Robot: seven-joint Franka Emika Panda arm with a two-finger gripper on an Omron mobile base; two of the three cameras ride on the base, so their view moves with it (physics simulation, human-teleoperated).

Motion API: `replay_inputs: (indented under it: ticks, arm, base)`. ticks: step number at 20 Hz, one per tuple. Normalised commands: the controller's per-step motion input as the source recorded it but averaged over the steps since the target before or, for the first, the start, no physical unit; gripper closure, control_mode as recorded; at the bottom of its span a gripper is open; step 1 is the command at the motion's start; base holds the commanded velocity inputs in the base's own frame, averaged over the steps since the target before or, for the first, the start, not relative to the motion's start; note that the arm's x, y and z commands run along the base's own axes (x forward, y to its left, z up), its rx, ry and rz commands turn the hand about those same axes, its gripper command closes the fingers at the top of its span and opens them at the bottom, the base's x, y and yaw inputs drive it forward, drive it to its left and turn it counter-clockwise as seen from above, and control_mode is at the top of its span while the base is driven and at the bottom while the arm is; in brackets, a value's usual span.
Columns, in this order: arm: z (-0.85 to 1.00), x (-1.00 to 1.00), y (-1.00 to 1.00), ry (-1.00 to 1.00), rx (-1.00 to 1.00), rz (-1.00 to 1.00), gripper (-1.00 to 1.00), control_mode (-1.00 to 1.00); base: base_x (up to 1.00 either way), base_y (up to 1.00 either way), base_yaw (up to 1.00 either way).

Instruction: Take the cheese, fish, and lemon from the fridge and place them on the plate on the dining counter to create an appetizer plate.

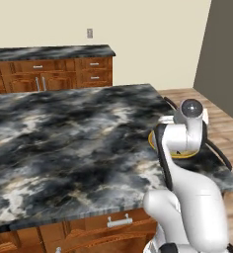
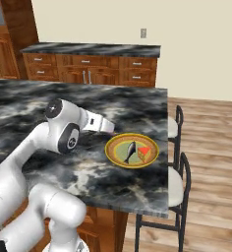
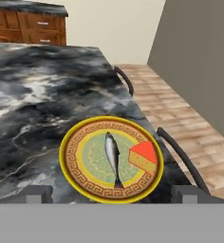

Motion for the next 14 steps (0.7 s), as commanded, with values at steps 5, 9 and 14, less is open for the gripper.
replay_inputs:
  ticks: [5,9,14]
  arm:
    - [0.83,-0.71,0.63,0.3,0.16,0.0,-1.0,-1.0]
    - [0.24,-0.86,0.46,0.22,0.05,0.0,-1.0,-1.0]
    - [0.02,-0.85,0.18,0.16,0.0,0.0,-1.0,-1.0]
  base:
    - [0.0,0.0,0.0]
    - [0.0,0.0,0.0]
    - [0.0,0.0,0.0]
